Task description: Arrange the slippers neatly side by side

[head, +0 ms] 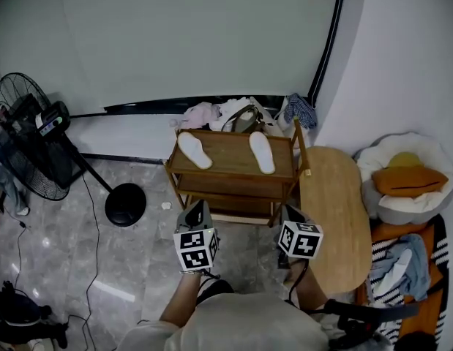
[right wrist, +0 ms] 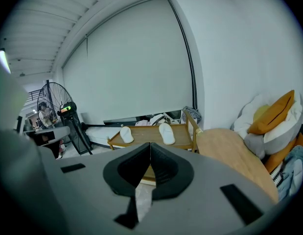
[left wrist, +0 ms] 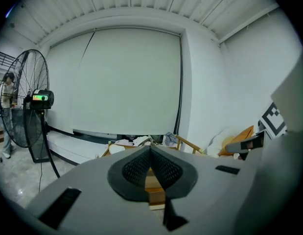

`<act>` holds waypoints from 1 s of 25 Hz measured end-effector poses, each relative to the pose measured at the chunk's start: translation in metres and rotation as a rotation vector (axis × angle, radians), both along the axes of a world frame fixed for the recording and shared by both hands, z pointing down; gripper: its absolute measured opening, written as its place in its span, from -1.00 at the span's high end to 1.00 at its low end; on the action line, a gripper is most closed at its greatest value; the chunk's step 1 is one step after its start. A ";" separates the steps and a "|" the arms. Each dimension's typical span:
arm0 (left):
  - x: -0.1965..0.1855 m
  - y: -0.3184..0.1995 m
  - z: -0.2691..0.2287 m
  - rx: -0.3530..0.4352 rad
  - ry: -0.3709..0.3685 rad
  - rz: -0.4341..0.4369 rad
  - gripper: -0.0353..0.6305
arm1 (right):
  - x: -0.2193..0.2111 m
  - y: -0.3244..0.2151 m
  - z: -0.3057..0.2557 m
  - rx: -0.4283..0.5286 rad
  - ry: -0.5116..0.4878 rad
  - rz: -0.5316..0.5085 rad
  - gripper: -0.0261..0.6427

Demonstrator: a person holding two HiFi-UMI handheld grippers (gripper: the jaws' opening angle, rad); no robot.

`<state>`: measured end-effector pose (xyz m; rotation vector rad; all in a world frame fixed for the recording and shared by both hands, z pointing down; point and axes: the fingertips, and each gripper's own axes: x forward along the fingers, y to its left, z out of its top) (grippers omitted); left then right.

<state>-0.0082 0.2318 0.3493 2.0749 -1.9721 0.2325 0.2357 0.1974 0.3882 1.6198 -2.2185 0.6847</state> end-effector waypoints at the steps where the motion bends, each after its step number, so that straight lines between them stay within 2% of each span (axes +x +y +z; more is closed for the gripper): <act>1: 0.001 -0.004 0.002 -0.004 0.000 0.004 0.84 | 0.001 -0.003 0.002 -0.005 -0.001 0.004 0.82; 10: -0.007 -0.049 0.016 -0.013 0.022 0.025 0.84 | -0.004 -0.041 0.014 -0.025 0.014 0.031 0.82; 25: -0.025 -0.177 0.012 0.005 0.056 0.077 0.85 | -0.014 -0.144 0.007 -0.026 0.051 0.087 0.82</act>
